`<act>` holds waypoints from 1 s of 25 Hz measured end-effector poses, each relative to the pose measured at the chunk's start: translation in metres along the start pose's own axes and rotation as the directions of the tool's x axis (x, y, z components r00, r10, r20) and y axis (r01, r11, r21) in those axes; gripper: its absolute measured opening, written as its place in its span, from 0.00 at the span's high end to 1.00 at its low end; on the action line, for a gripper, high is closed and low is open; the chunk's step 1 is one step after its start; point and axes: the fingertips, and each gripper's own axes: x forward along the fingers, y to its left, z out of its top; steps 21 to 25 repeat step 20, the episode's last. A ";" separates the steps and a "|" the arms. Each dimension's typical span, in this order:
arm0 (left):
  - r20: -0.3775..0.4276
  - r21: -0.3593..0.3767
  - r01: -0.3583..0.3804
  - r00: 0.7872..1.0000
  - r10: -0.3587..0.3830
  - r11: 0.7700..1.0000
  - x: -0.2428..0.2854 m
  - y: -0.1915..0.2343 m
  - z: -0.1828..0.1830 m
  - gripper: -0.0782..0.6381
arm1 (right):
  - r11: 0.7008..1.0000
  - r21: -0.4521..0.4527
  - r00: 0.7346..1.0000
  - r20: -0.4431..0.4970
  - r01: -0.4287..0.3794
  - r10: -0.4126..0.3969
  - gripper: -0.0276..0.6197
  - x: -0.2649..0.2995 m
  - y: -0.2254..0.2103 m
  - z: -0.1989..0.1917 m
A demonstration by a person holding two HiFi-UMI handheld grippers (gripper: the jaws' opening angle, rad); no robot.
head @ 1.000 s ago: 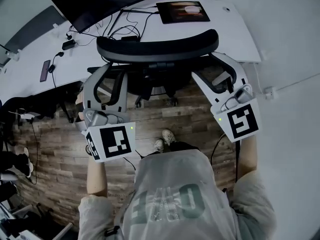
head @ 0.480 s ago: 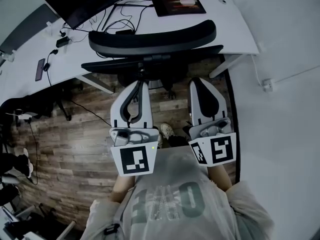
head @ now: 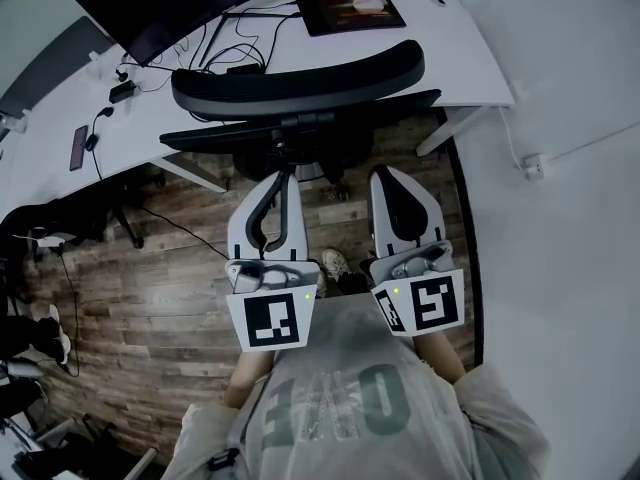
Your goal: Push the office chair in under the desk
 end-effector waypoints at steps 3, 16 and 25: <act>-0.004 -0.004 0.003 1.000 -0.003 1.000 0.002 0.001 -0.003 0.87 | 1.000 -0.005 1.000 -0.005 -0.009 0.009 0.92 0.002 0.002 -0.002; -0.025 -0.020 0.006 1.000 -0.007 1.000 0.010 0.008 -0.010 0.87 | 0.999 -0.029 0.999 -0.032 -0.015 0.014 0.92 0.010 -0.001 -0.006; -0.027 -0.015 -0.001 1.000 0.001 1.000 0.010 0.007 -0.013 0.87 | 0.999 -0.030 0.999 -0.035 -0.011 0.010 0.92 0.007 -0.008 -0.009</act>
